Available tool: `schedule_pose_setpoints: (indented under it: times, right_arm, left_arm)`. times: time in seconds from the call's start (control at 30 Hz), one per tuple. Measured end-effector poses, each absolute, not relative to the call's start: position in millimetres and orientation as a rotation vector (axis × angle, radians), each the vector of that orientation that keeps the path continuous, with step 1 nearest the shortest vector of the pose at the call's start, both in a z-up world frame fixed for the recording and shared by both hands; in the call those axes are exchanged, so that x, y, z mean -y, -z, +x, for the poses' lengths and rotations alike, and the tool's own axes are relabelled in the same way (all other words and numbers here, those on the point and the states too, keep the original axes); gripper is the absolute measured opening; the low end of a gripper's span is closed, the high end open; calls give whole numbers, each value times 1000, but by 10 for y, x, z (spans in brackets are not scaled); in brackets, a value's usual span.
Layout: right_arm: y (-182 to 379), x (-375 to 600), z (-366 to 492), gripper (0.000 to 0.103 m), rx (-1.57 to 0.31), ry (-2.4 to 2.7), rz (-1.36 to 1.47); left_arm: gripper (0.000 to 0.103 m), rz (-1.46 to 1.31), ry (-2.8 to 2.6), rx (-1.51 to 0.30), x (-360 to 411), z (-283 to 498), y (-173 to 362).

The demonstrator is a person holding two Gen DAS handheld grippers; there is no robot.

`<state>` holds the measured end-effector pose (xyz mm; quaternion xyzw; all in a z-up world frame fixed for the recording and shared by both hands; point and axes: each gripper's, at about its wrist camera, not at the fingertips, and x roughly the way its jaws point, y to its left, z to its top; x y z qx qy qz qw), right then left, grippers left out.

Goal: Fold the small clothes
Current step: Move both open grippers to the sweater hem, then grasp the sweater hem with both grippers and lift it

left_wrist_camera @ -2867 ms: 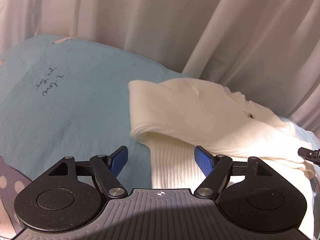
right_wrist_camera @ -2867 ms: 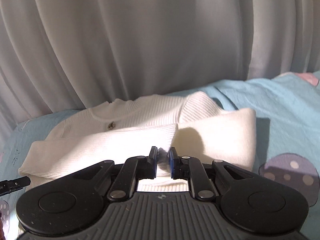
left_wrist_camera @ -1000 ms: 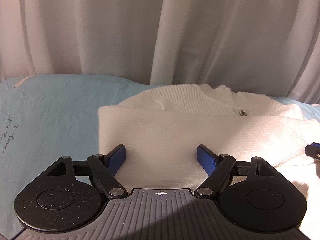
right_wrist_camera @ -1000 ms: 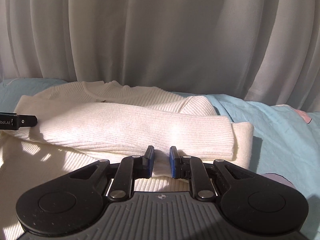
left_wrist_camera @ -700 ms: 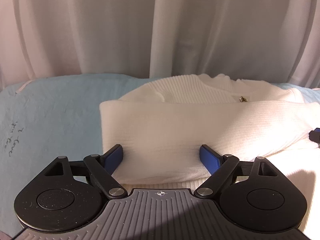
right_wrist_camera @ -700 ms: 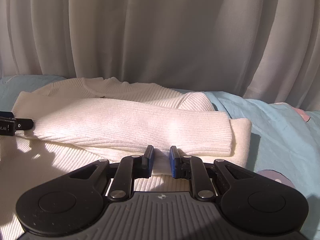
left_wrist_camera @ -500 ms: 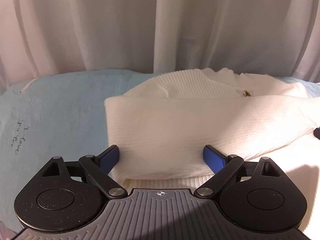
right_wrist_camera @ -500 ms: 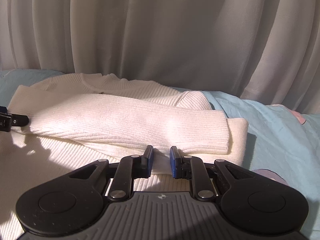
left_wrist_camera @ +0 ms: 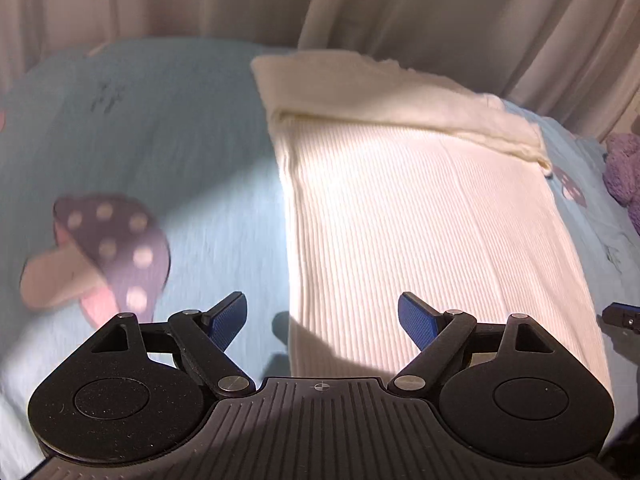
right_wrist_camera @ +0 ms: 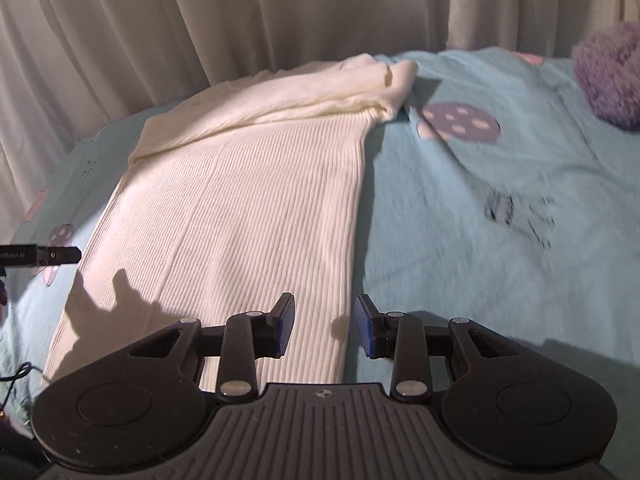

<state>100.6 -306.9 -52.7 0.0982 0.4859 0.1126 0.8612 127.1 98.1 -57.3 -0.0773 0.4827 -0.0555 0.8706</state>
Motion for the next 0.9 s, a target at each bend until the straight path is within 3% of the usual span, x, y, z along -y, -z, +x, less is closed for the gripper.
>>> schedule_pose_setpoints:
  times: [0.17,0.37,0.57,0.67,0.73,0.9]
  right_arm:
    - [667,3109,744,33,-1132,-275,263]
    - [688,3139,584,32,-1151,-336,306]
    - [750,3110,530,12,-1177,-406,372]
    - [778,3162,524,9,-1179,-411,425]
    - [803,3210,546,9,-1180,-417,467]
    - [853,3267,563,8,-1165,-419,531]
  left_arm:
    - [87,-177,139,-1116,-934,848,685]
    - [78,-152,160,-1173,-916,701,759]
    - [44,-262,175,-1209,-1029,597,721]
    - [34,-309,177,-1236,-1106,584,733]
    - [19,-354,201,-1255,-1154,581,755]
    - [18,-499,241,-1257,-1235,594,853]
